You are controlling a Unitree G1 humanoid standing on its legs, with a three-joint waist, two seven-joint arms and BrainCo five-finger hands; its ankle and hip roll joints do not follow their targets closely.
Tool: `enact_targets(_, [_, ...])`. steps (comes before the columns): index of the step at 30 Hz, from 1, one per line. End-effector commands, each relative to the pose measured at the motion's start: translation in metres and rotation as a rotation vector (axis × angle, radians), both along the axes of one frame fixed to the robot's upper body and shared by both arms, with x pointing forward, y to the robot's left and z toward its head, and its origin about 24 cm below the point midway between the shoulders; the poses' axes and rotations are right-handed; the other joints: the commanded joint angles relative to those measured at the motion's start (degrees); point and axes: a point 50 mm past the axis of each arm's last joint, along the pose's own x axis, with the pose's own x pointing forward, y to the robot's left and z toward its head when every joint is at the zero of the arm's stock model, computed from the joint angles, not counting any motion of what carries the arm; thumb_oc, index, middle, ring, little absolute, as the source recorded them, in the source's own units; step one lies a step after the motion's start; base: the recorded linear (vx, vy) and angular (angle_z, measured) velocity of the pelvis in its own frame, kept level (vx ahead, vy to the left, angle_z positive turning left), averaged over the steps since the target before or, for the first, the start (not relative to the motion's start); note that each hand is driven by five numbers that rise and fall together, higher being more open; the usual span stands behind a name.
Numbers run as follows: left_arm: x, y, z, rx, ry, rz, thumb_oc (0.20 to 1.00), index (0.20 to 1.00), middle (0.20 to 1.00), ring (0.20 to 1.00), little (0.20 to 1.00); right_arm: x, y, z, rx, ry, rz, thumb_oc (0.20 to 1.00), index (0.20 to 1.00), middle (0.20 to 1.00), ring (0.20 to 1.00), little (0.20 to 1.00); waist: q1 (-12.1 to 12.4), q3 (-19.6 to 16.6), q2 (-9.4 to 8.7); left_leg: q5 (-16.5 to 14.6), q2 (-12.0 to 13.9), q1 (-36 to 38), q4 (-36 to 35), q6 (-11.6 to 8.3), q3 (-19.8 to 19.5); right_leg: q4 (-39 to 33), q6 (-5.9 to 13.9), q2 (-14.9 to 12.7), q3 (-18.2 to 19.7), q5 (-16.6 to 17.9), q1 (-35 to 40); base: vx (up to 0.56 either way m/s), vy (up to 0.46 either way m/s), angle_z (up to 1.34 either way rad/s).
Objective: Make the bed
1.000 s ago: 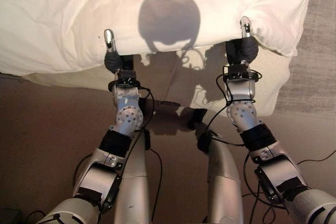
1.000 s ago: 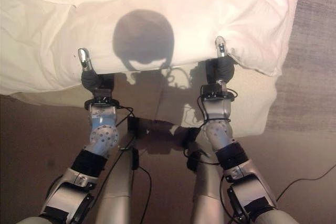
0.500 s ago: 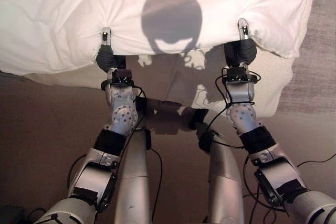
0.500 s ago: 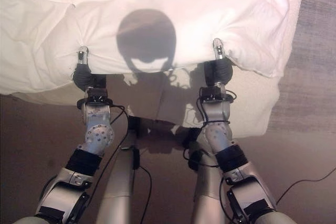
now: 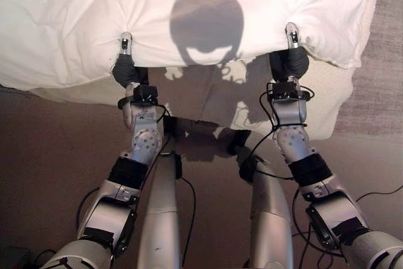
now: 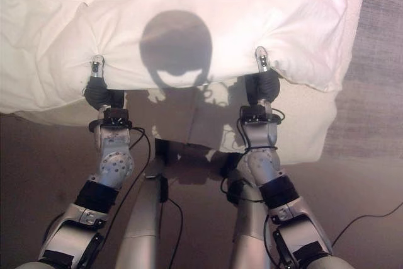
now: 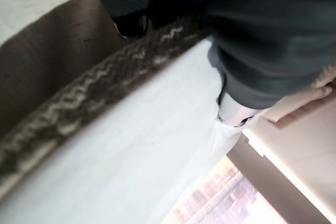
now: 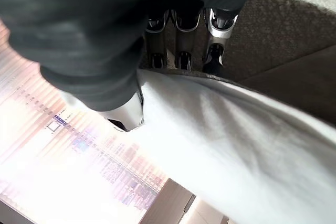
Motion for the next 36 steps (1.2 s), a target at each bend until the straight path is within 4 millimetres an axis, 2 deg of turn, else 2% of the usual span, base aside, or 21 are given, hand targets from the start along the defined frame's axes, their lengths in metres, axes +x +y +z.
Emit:
enact_targets(1, [-0.033, 0.082, 0.014, -0.072, -0.143, 0.307, 0.2, 0.2, 0.2, 0.2, 0.2, -0.031, -0.075, 0.011, 0.055, -0.131, -0.266, 0.2, 0.2, 0.2, 0.2, 0.2, -1.2, -4.8, 2.78, -8.8, -4.2, 2.8, 3.2, 4.19, 1.9, -8.7, 10.39, -2.4, 7.0, 12.3, 2.4, -0.02, 0.22, 0.06])
enact_targets(3, [-0.04, 0.087, 0.013, -0.061, -0.16, 0.321, 0.2, 0.2, 0.2, 0.2, 0.2, -0.034, -0.077, 0.008, 0.038, -0.125, -0.27, 0.2, 0.2, 0.2, 0.2, 0.2, -1.4, -4.4, 3.4, -9.2, -5.6, 5.0, 3.0, 5.13, 3.3, -8.4, 11.01, -3.4, 8.7, 15.5, 3.1, -0.03, 0.259, 0.05])
enact_targets(4, [-0.043, 0.091, 0.013, -0.056, -0.165, 0.334, 0.2, 0.2, 0.2, 0.2, 0.2, -0.035, -0.077, 0.004, 0.03, -0.118, -0.268, 0.2, 0.2, 0.2, 0.2, 0.2, -1.0, -4.2, 3.52, -9.2, -5.7, 5.7, 3.2, 5.71, 3.9, -5.5, 10.87, -3.2, 8.4, 14.7, 2.6, -0.08, 0.395, 0.0])
enact_targets(6, [-0.054, 0.098, 0.016, -0.034, -0.197, 0.359, 0.2, 0.2, 0.2, 0.2, 0.2, -0.039, -0.078, -0.003, 0.029, -0.105, -0.266, 0.2, 0.2, 0.2, 0.2, 0.2, 0.4, -3.4, 3.59, -9.6, -6.1, 6.4, 4.6, 7.54, 6.5, 5.7, 10.61, -2.4, 4.3, 11.6, 3.3, -0.15, 0.372, -0.31])
enact_targets(8, [-0.057, 0.1, 0.012, -0.034, -0.193, 0.358, 0.2, 0.2, 0.2, 0.2, 0.2, -0.038, -0.079, -0.012, 0.042, -0.08, -0.255, 0.2, 0.2, 0.2, 0.2, 0.2, 0.7, -3.5, 3.34, -8.6, -6.7, 5.9, 4.5, 8.82, 8.9, 11.2, 10.26, 0.4, 0.1, 8.2, 4.0, -0.12, 0.227, -0.47])
enact_targets(10, [-0.06, 0.103, 0.008, -0.032, -0.189, 0.362, 0.2, 0.2, 0.2, 0.2, 0.2, -0.037, -0.075, -0.021, 0.045, -0.053, -0.232, 0.2, 0.2, 0.2, 0.2, 0.2, 2.1, -4.3, 2.94, -7.6, -6.6, 6.7, 2.1, 9.36, 10.8, 12.7, 8.37, 2.1, -4.0, 1.8, 5.5, -0.03, 0.157, -0.14])
enact_targets(12, [-0.063, 0.106, 0.004, -0.032, -0.181, 0.365, 0.2, 0.2, 0.2, 0.2, 0.2, -0.035, -0.069, -0.025, 0.031, -0.039, -0.207, 0.2, 0.2, 0.2, 0.2, 0.2, 4.5, -4.8, 2.23, -5.4, -5.9, 7.3, -0.8, 8.4, 12.6, 8.9, 4.81, 4.1, -7.1, -4.6, 10.0, -0.1, 0.075, -0.13])
enact_targets(14, [-0.065, 0.109, -0.001, -0.032, -0.169, 0.373, 0.2, 0.2, 0.2, 0.2, 0.2, -0.034, -0.067, -0.023, 0.018, -0.044, -0.194, 0.2, 0.2, 0.2, 0.2, 0.2, 5.9, -4.6, 1.96, -2.5, -5.0, 8.3, -4.1, 6.29, 12.4, 1.3, 0.74, 8.3, -7.2, -8.0, 12.5, -0.15, -0.06, -0.58])
enact_targets(15, [-0.067, 0.111, -0.004, -0.037, -0.16, 0.379, 0.2, 0.2, 0.2, 0.2, 0.2, -0.033, -0.066, -0.02, 0.013, -0.055, -0.189, 0.2, 0.2, 0.2, 0.2, 0.2, 6.5, -4.4, 2.59, -0.9, -4.1, 9.0, -5.8, 5.12, 12.1, -0.1, -0.13, 10.3, -7.1, -7.6, 12.4, -0.13, -0.046, -0.7])
enact_targets(20, [-0.067, 0.11, -0.019, -0.049, -0.096, 0.388, 0.2, 0.2, 0.2, 0.2, 0.2, -0.034, -0.072, -0.02, -0.045, -0.042, -0.213, 0.2, 0.2, 0.2, 0.2, 0.2, 5.6, -4.9, 4.57, -0.4, -3.0, 9.0, -3.0, 3.36, 11.9, -2.5, -2.16, 11.4, -6.4, -7.9, 13.1, -0.08, 0.014, -0.28])
enact_targets(21, [-0.072, 0.113, -0.025, -0.022, -0.078, 0.409, 0.2, 0.2, 0.2, 0.2, 0.2, -0.033, -0.072, -0.019, -0.064, -0.046, -0.212, 0.2, 0.2, 0.2, 0.2, 0.2, 6.4, -4.4, 4.65, -4.0, -5.2, 7.9, 4.4, 3.67, 5.6, -1.2, -2.17, 10.3, -4.8, -7.1, 11.9, -0.12, 0.141, 0.12])
enact_targets(22, [-0.073, 0.115, -0.025, -0.024, -0.074, 0.42, 0.2, 0.2, 0.2, 0.2, 0.2, -0.033, -0.072, -0.019, -0.063, -0.044, -0.213, 0.2, 0.2, 0.2, 0.2, 0.2, 6.4, -3.8, 4.18, -6.4, -5.8, 6.9, 9.0, 3.5, 3.2, -1.0, -1.79, 9.0, -3.8, -6.1, 11.8, -0.15, 0.176, -0.15])
enact_targets(24, [-0.077, 0.121, -0.021, -0.015, -0.087, 0.447, 0.2, 0.2, 0.2, 0.2, 0.2, -0.035, -0.076, -0.022, -0.061, -0.034, -0.227, 0.2, 0.2, 0.2, 0.2, 0.2, 5.2, -3.0, 3.6, -8.6, -0.8, 6.9, 13.5, 3.71, 0.4, 0.6, -0.96, 6.1, -2.3, -5.1, 11.4, -0.06, 0.206, -0.3])
enact_targets(27, [-0.082, 0.123, -0.01, 0.042, -0.114, 0.464, 0.2, 0.2, 0.2, 0.2, 0.2, -0.034, -0.076, -0.028, -0.049, 0.005, -0.224, 0.2, 0.2, 0.2, 0.2, 0.2, 5.0, -1.4, 3.35, -5.4, 5.3, 15.0, 3.4, 2.03, -7.5, 1.3, 1.83, 1.9, 2.3, -3.7, 14.3, -0.02, 0.45, -0.02])
enact_targets(28, [-0.081, 0.12, -0.003, 0.053, -0.136, 0.451, 0.2, 0.2, 0.2, 0.2, 0.2, -0.038, -0.083, -0.035, -0.05, 0.036, -0.251, 0.2, 0.2, 0.2, 0.2, 0.2, 3.3, -1.3, 3.73, -2.0, 11.1, 15.9, -1.7, 0.96, -6.6, 2.4, 3.04, -1.6, 4.1, -2.7, 14.6, -0.02, 0.463, 0.0])
enact_targets(29, [-0.081, 0.119, -0.004, 0.052, -0.134, 0.45, 0.2, 0.2, 0.2, 0.2, 0.2, -0.039, -0.083, -0.035, -0.051, 0.038, -0.253, 0.2, 0.2, 0.2, 0.2, 0.2, 3.3, -1.3, 3.64, -1.5, 11.0, 16.5, -2.6, 0.89, -6.3, 2.4, 3.12, -1.7, 4.2, -2.7, 14.6, -0.07, 0.716, 0.26])
enact_targets(30, [-0.075, 0.11, 0.002, 0.07, -0.155, 0.405, 0.2, 0.2, 0.2, 0.2, 0.2, -0.043, -0.088, -0.041, -0.036, 0.062, -0.284, 0.2, 0.2, 0.2, 0.2, 0.2, 1.6, -1.3, 4.77, -1.6, 12.3, 20.1, -6.9, -0.64, -3.6, 1.3, 4.61, -4.7, 4.7, -0.5, 15.2, -0.05, 0.379, 0.41])
enact_targets(33, [-0.073, 0.106, 0.002, 0.08, -0.156, 0.387, 0.2, 0.2, 0.2, 0.2, 0.2, -0.049, -0.094, -0.038, -0.025, 0.046, -0.316, 0.2, 0.2, 0.2, 0.2, 0.2, 1.3, -1.3, 4.98, -1.9, 10.4, 18.9, -6.2, -1.09, -3.1, -0.9, 5.42, -6.6, 5.0, 2.0, 16.1, -0.06, 0.437, 0.8])
enact_targets(34, [-0.069, 0.092, 0.001, 0.138, -0.144, 0.343, 0.2, 0.2, 0.2, 0.2, 0.2, -0.057, -0.105, -0.038, -0.013, 0.043, -0.389, 0.2, 0.2, 0.2, 0.2, 0.2, -0.6, -1.4, 6.4, -6.3, 3.9, 14.9, 1.4, -1.17, -2.5, -6.3, 6.86, -11.5, 7.1, 7.5, 17.6, -0.03, 0.493, 0.47])
enact_targets(35, [-0.069, 0.092, 0.001, 0.139, -0.143, 0.342, 0.2, 0.2, 0.2, 0.2, 0.2, -0.058, -0.105, -0.038, -0.014, 0.045, -0.391, 0.2, 0.2, 0.2, 0.2, 0.2, -0.7, -1.4, 6.37, -6.6, 3.6, 14.7, 1.8, -0.97, -2.5, -6.6, 7.1, -11.8, 7.1, 7.7, 17.8, -0.01, 0.627, 0.73])
enact_targets(36, [-0.07, 0.091, -0.001, 0.161, -0.138, 0.343, 0.2, 0.2, 0.2, 0.2, 0.2, -0.062, -0.108, -0.039, -0.003, 0.041, -0.409, 0.2, 0.2, 0.2, 0.2, 0.2, -1.1, -1.4, 6.74, -8.0, 1.7, 14.1, 3.4, -0.56, -1.8, -8.8, 8.24, -13.8, 7.0, 10.8, 19.1, 0.03, 0.596, 1.14])
